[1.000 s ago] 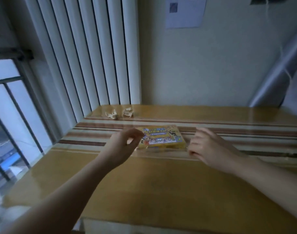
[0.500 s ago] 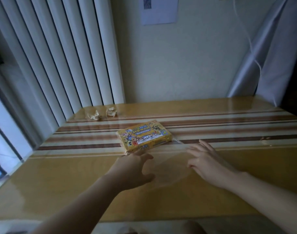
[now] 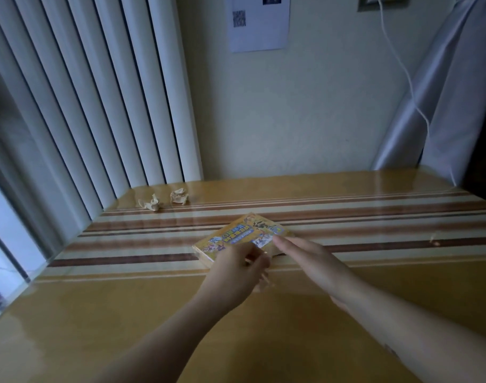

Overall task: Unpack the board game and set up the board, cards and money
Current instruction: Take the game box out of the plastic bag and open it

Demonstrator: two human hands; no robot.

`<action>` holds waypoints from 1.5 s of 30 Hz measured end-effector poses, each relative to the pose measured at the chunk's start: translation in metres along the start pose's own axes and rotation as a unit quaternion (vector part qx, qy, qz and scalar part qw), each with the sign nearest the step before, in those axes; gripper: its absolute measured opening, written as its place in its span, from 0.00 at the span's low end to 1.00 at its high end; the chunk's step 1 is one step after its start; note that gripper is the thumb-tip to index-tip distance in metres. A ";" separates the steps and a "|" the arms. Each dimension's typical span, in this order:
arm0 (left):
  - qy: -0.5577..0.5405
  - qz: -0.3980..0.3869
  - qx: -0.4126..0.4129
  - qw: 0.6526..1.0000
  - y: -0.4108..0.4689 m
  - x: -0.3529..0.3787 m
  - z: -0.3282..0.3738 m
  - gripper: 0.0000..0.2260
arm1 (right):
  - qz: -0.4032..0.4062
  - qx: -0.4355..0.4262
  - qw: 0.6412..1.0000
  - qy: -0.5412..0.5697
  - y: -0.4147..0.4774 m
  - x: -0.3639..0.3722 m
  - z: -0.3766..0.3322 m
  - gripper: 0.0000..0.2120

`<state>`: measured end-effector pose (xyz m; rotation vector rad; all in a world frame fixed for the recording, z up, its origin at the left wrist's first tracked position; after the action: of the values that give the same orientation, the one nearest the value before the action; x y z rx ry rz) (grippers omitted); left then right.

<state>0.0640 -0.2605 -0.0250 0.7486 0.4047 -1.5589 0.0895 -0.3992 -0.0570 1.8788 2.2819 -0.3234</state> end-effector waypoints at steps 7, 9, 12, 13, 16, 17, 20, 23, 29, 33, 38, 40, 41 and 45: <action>0.125 -0.035 0.003 0.992 0.038 -0.020 -0.031 0.08 | 0.118 0.024 0.985 -0.121 0.017 -0.039 0.017 0.36; 0.218 0.027 -0.061 0.974 0.054 -0.042 -0.066 0.15 | 0.122 0.030 0.985 -0.115 0.013 -0.045 0.021 0.38; 0.278 -0.038 -0.163 0.946 0.065 -0.035 -0.117 0.19 | 0.127 0.031 0.988 -0.086 0.009 -0.054 0.026 0.49; 0.268 -0.054 -0.177 0.946 0.066 -0.029 -0.127 0.16 | 0.126 0.033 0.987 -0.092 0.008 -0.057 0.028 0.50; 0.154 -0.059 -0.181 0.970 0.066 -0.022 -0.138 0.11 | 0.103 0.053 0.984 -0.134 0.007 -0.061 0.035 0.35; 0.083 -0.077 -0.185 0.976 0.063 -0.019 -0.140 0.09 | 0.093 0.059 0.983 -0.148 0.007 -0.061 0.038 0.27; 0.046 -0.159 -0.124 0.978 0.049 -0.015 -0.132 0.11 | 0.091 0.034 0.975 -0.198 0.013 -0.061 0.037 0.08; 0.181 -0.114 -0.068 0.975 0.046 -0.020 -0.122 0.10 | 0.125 -0.014 0.970 -0.206 0.020 -0.062 0.026 0.04; 0.183 0.007 -0.063 0.981 0.043 -0.014 -0.109 0.07 | 0.186 -0.062 0.967 -0.165 0.025 -0.072 0.017 0.05; 0.210 0.049 -0.066 0.974 0.043 -0.020 -0.109 0.06 | 0.225 -0.043 0.945 -0.234 0.025 -0.090 0.024 0.12; 0.188 0.137 -0.119 0.965 0.034 -0.044 -0.126 0.08 | 0.203 -0.002 0.906 -0.371 0.012 -0.079 0.027 0.21; 0.169 0.175 -0.141 0.960 0.028 -0.052 -0.130 0.08 | 0.161 0.025 0.911 -0.379 0.010 -0.066 0.030 0.23; 0.158 0.192 -0.153 0.956 0.025 -0.055 -0.132 0.07 | 0.134 0.045 0.912 -0.386 0.010 -0.059 0.033 0.25; 0.124 0.231 -0.195 0.945 0.014 -0.064 -0.145 0.07 | 0.101 0.070 0.922 -0.366 0.013 -0.041 0.039 0.17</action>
<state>0.1090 -0.1206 -0.0847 0.6680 0.6503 -0.9086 0.1096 -0.4463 -0.0841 1.6372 1.5824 -0.9840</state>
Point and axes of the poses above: each hand's wrist, its own y-axis towards the middle knuckle, its own x-axis out of the palm, z = x × y, the point moved 9 cm from there along y, towards the middle knuckle, and after that the axes turned 7 degrees about y, right-handed, at the moved point
